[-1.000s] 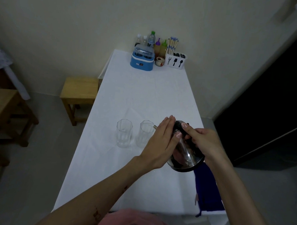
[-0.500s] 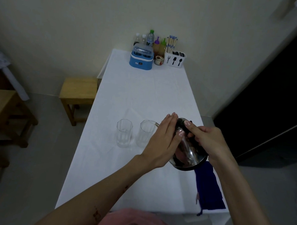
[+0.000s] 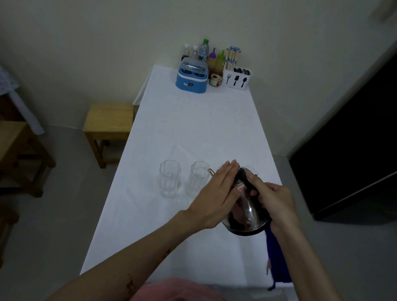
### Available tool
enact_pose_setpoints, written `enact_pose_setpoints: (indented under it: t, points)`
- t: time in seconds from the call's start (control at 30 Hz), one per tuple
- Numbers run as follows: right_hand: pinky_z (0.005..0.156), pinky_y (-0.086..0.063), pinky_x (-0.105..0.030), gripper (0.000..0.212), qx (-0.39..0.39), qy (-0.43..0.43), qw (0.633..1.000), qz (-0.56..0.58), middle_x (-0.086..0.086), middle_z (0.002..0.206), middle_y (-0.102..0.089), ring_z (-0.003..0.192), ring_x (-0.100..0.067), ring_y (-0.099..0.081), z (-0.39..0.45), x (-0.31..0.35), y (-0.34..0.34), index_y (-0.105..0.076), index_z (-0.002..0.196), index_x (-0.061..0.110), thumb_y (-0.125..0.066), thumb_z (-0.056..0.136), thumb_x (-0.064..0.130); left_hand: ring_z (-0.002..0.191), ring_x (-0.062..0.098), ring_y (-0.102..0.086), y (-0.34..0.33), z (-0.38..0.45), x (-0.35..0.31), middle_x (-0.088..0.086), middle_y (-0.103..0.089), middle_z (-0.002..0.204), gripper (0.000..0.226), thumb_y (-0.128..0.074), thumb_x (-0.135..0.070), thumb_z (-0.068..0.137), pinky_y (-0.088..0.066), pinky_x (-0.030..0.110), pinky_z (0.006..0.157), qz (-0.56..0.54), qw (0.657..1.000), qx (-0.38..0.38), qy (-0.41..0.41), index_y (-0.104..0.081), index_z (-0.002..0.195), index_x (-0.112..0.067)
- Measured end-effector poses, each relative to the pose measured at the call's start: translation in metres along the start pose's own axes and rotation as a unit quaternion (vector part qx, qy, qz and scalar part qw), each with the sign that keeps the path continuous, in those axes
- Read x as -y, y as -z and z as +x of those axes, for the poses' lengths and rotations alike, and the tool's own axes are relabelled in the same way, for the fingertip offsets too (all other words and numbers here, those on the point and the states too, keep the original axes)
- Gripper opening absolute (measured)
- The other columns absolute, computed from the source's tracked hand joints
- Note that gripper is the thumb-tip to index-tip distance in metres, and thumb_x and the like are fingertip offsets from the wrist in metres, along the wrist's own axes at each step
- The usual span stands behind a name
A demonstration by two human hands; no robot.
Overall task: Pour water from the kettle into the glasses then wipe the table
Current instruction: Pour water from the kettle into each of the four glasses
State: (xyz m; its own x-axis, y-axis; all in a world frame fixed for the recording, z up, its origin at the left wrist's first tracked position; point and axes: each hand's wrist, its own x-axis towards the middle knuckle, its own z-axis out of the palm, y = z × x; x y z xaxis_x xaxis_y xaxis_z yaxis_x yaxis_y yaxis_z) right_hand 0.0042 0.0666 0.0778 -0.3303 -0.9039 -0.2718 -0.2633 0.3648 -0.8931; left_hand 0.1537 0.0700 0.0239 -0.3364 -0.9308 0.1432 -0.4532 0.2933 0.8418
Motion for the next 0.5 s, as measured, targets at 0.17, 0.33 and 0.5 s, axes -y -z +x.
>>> enact_pose_setpoints:
  t: [0.17, 0.33, 0.5]
  points:
    - [0.053, -0.043, -0.025, 0.035, 0.010, -0.077, 0.991, 0.105, 0.002, 0.052, -0.061, 0.046, -0.011, -0.055, -0.007, -0.025, -0.011, -0.065, 0.067, 0.009, -0.080, 0.078, 0.039, 0.148, 0.000, 0.007, -0.002, 0.000, 0.015, -0.006, -0.003, 0.164, 0.057, -0.026, -0.038, 0.105, -0.004, 0.032, 0.123, 0.027, 0.999, 0.033, -0.022, -0.012, 0.155, -0.015]
    - [0.061, -0.040, -0.029, 0.027, 0.020, -0.092, 0.980, 0.177, -0.004, 0.068, -0.058, 0.063, -0.016, -0.050, -0.008, -0.043, -0.012, -0.069, 0.077, 0.009, -0.073, 0.085, 0.034, 0.149, 0.004, 0.011, -0.003, 0.003, 0.016, -0.002, 0.002, 0.164, 0.060, -0.021, -0.041, 0.104, -0.003, 0.039, 0.123, 0.090, 0.992, 0.054, -0.067, -0.009, 0.155, -0.014]
    - [0.059, -0.033, -0.028, 0.033, 0.013, -0.058, 0.976, 0.207, 0.005, 0.051, -0.050, 0.053, -0.012, -0.040, -0.003, -0.045, 0.004, -0.066, 0.059, 0.018, -0.069, 0.090, 0.029, 0.150, 0.007, 0.010, -0.007, 0.012, -0.003, 0.002, 0.000, 0.164, 0.060, -0.023, -0.039, 0.104, -0.002, 0.036, 0.123, 0.098, 0.988, 0.045, -0.111, -0.011, 0.155, -0.009]
